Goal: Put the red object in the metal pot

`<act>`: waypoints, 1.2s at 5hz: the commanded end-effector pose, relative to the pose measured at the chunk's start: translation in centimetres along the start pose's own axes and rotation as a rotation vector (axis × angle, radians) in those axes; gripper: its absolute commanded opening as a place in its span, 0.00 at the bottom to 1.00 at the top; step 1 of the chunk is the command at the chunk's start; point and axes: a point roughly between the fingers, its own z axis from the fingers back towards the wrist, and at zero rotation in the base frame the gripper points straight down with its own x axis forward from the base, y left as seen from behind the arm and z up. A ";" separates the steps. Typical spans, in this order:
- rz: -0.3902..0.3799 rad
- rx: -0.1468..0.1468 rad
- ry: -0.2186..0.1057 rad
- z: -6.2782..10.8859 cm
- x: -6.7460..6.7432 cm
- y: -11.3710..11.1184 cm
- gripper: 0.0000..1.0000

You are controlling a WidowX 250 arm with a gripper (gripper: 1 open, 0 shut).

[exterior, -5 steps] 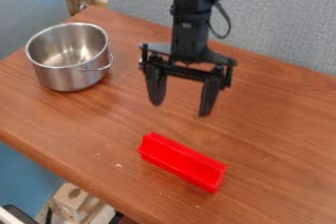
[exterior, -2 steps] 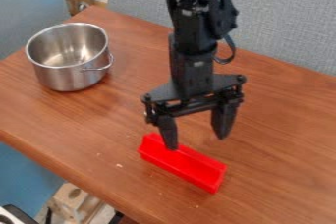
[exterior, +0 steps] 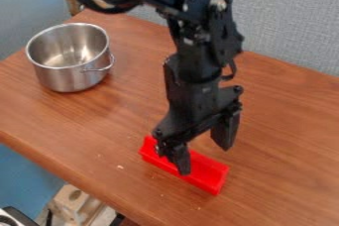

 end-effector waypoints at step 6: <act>0.089 -0.060 -0.064 -3.8 0.3 -0.5 1.00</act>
